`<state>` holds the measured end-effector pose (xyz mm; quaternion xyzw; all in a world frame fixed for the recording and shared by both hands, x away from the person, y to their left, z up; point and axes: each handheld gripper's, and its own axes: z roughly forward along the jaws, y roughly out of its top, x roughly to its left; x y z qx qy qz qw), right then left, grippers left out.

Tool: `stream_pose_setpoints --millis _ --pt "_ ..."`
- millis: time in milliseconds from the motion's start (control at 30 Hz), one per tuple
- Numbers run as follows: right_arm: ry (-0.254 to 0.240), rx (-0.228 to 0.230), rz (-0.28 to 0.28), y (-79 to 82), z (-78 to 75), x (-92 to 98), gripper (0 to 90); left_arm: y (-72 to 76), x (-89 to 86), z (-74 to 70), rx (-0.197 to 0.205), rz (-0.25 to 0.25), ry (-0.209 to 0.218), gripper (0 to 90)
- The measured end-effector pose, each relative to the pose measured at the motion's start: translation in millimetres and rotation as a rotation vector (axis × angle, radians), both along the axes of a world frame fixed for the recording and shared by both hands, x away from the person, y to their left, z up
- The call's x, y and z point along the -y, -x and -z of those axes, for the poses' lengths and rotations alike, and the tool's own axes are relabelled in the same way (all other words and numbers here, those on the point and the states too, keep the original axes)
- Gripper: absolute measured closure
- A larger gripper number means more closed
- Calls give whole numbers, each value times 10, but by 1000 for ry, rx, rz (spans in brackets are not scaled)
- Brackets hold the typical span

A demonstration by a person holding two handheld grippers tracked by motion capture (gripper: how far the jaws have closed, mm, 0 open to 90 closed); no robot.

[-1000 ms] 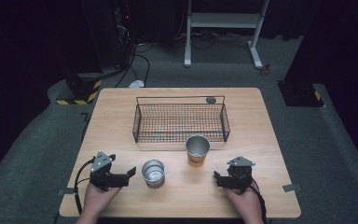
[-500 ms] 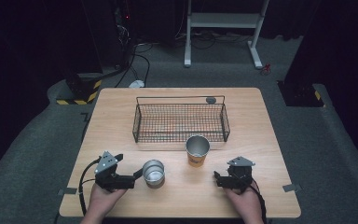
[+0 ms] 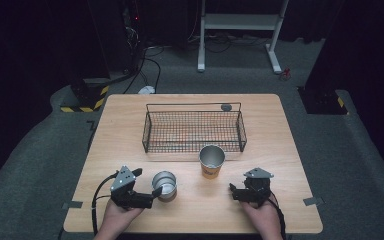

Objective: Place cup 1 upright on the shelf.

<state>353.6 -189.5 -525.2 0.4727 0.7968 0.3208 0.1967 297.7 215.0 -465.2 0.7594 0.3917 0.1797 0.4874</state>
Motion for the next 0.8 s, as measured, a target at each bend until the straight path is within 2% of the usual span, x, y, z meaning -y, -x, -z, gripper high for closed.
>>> stream_pose_setpoints --millis 167,367,633,800 --pt "0 0 0 0 0 0 96 12 65 23 0 16 3 2" --pt "0 0 0 0 0 0 96 26 90 59 22 29 6 2" --pt "0 0 0 0 0 0 96 12 128 129 7 45 -3 2" --pt "0 0 0 0 0 0 96 4 131 152 -10 47 7 2"
